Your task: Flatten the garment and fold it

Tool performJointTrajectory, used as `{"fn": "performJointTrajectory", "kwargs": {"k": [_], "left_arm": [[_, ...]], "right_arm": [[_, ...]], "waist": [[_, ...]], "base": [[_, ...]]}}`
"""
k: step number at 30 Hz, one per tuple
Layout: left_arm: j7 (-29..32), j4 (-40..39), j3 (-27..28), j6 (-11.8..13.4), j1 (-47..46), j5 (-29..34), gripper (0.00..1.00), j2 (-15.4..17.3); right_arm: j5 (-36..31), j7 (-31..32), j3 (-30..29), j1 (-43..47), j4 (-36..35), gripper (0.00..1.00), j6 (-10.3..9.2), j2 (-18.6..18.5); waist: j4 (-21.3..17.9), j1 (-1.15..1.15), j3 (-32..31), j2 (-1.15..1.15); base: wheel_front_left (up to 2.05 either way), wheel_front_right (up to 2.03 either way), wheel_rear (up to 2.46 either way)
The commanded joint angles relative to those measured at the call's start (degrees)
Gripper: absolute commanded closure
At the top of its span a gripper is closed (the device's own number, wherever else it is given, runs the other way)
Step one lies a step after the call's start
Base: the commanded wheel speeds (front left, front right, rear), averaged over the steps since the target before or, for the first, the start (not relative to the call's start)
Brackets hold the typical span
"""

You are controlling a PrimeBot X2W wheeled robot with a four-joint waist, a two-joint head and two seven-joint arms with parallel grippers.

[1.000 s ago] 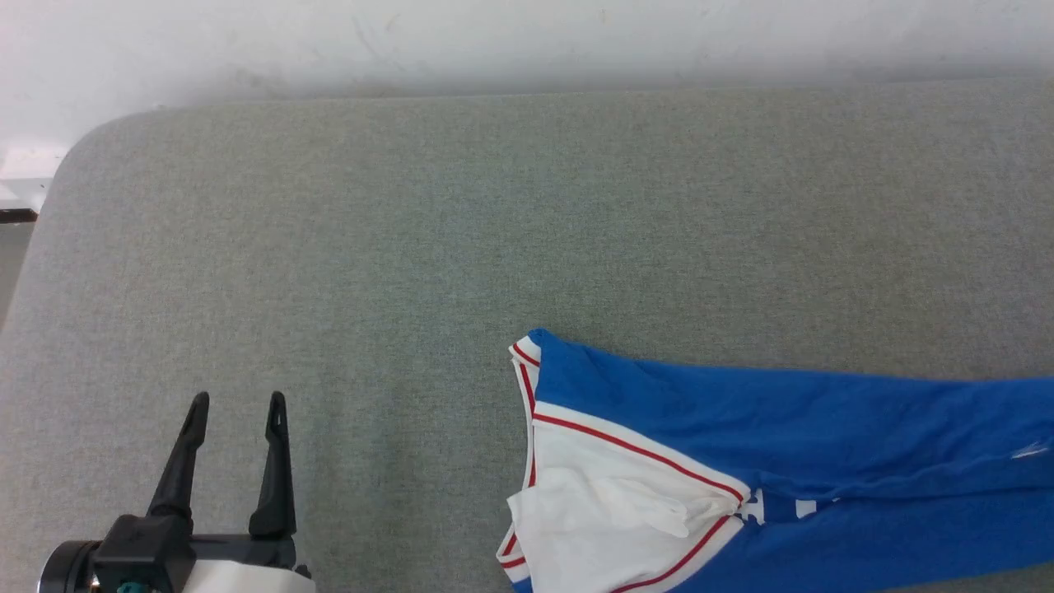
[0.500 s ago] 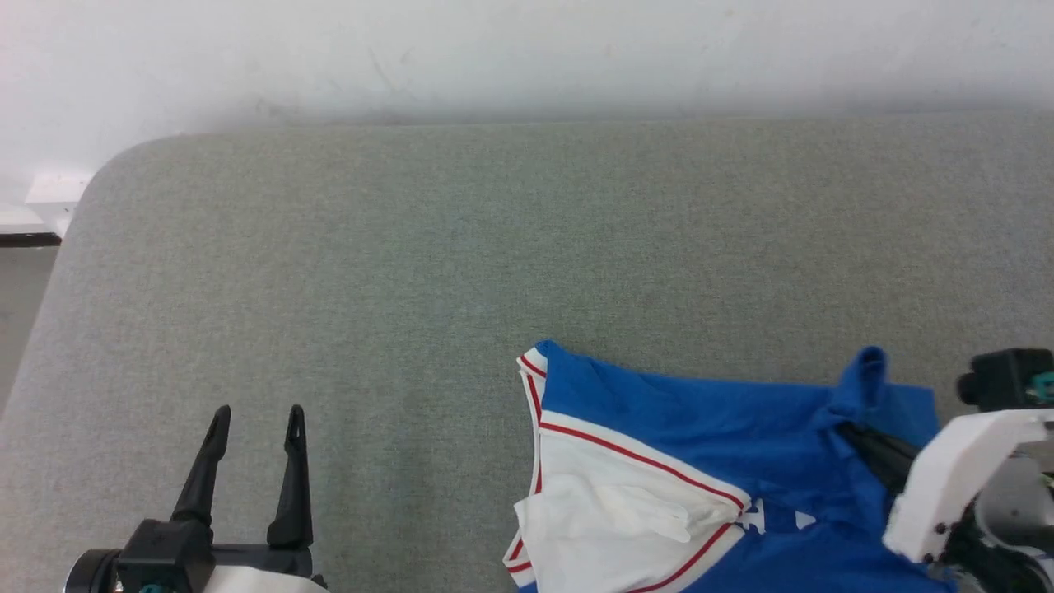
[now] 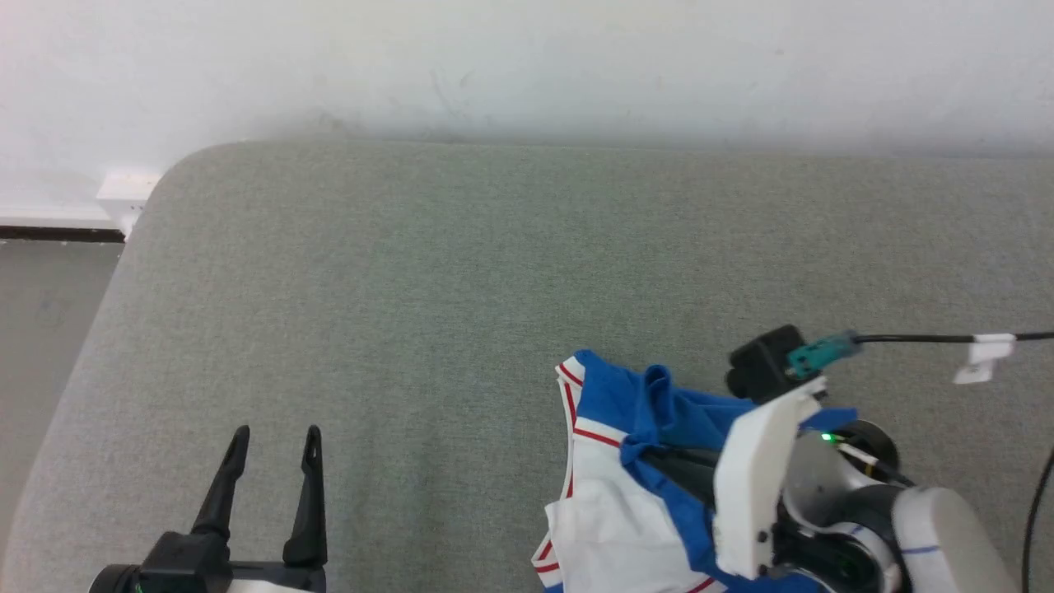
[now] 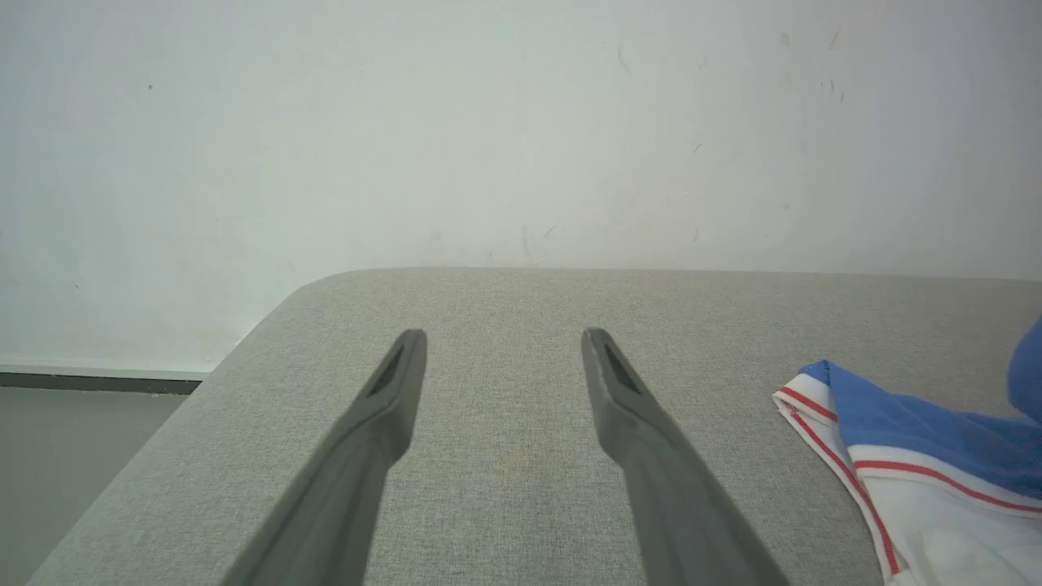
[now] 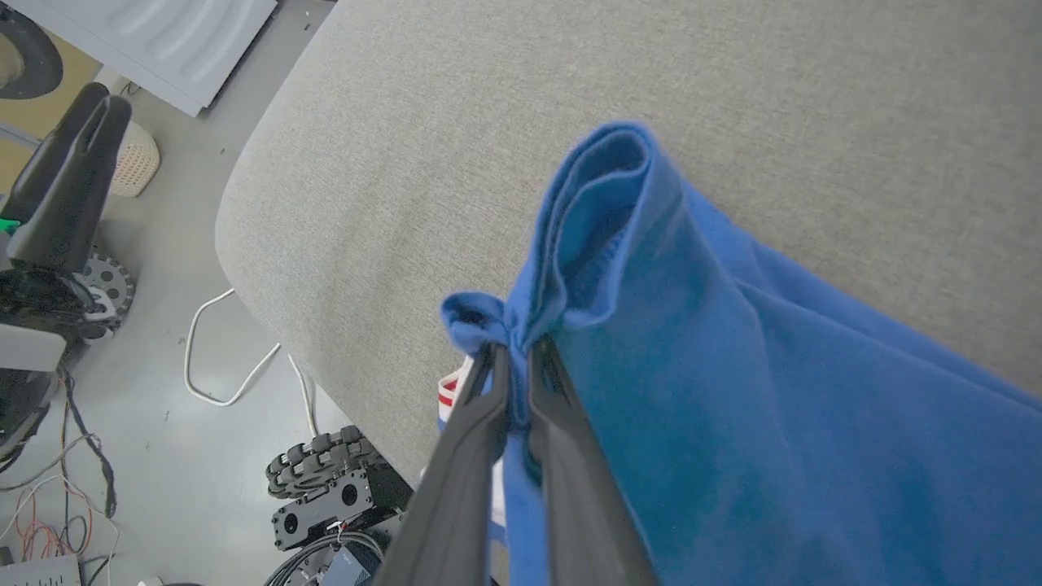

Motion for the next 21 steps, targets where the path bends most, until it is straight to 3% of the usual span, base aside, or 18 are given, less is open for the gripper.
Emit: {"fn": "performJointTrajectory", "kwargs": {"k": [1, 8, 16, 21], "left_arm": [[-0.26, 0.35, -0.35, -0.23, 0.25, 0.03, 0.00, -0.43], [-0.22, 1.18, -1.48, -0.74, -0.90, -0.31, 0.00, -0.92], [-0.24, 3.22, -2.90, -1.54, -3.28, -0.52, 0.00, -2.01], [-0.25, 4.58, -3.50, -1.96, -4.50, -0.63, 0.00, -2.77]], "right_arm": [[-0.61, -0.09, 1.65, -1.92, 1.46, 1.00, -0.03, 0.41], [-7.40, -3.02, 7.57, -6.87, 11.40, 1.00, -0.03, 1.74], [-17.49, -4.60, 7.47, -10.02, 25.68, 1.00, -0.03, 2.53], [-16.88, -5.88, 7.70, -11.10, 31.15, 1.00, -0.03, 2.61]], "waist": [[0.85, 0.00, -0.35, 0.00], [3.02, 0.00, 0.63, 0.00], [6.19, 0.00, 2.30, 0.00], [7.61, 0.00, 2.52, 0.00]], "base": [[0.00, 0.00, 0.00], [0.00, 0.00, 0.00], [0.00, 0.00, 0.00], [0.00, 0.00, 0.00]]}}
